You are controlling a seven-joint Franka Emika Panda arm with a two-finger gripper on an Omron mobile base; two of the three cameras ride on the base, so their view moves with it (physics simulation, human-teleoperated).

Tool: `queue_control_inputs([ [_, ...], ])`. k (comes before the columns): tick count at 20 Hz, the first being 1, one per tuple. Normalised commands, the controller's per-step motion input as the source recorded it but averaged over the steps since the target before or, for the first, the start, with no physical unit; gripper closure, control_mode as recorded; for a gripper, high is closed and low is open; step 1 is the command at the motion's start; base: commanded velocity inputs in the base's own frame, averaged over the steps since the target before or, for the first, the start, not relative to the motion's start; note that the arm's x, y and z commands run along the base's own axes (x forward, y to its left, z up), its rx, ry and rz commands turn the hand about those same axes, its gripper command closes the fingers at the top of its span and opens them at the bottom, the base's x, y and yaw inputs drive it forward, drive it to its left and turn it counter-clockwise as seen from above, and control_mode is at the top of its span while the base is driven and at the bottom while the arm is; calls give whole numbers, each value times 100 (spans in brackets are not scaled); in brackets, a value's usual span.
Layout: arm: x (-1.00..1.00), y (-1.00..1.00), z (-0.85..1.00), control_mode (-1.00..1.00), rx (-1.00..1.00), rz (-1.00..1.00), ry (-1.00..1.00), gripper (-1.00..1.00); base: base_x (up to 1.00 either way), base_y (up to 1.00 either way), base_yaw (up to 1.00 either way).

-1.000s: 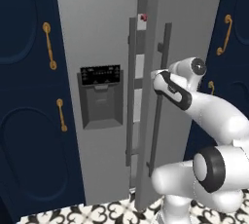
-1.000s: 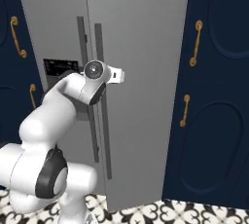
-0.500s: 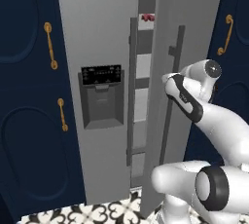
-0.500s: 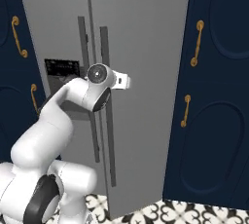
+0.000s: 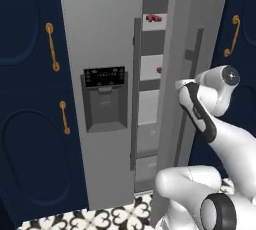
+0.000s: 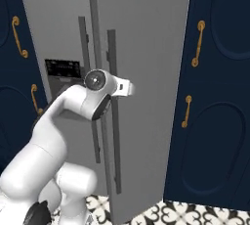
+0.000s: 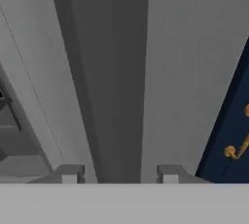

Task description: Take the strawberry from the fridge and place it on top of the pancake, located on the dining counter.

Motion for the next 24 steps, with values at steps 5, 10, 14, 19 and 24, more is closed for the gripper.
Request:
queue_control_inputs([
  [5,-82,0,39,-100,-5,0,-12,-100,0,0,0],
  [10,-69,7,74,-100,-14,0,-10,-100,0,0,0],
  [14,-52,29,53,-100,-20,-2,0,-100,0,0,0],
  [19,-29,70,37,-100,-28,-8,9,-100,0,0,0],
  [24,1,96,1,-100,-38,-9,24,-100,0,0,0],
])
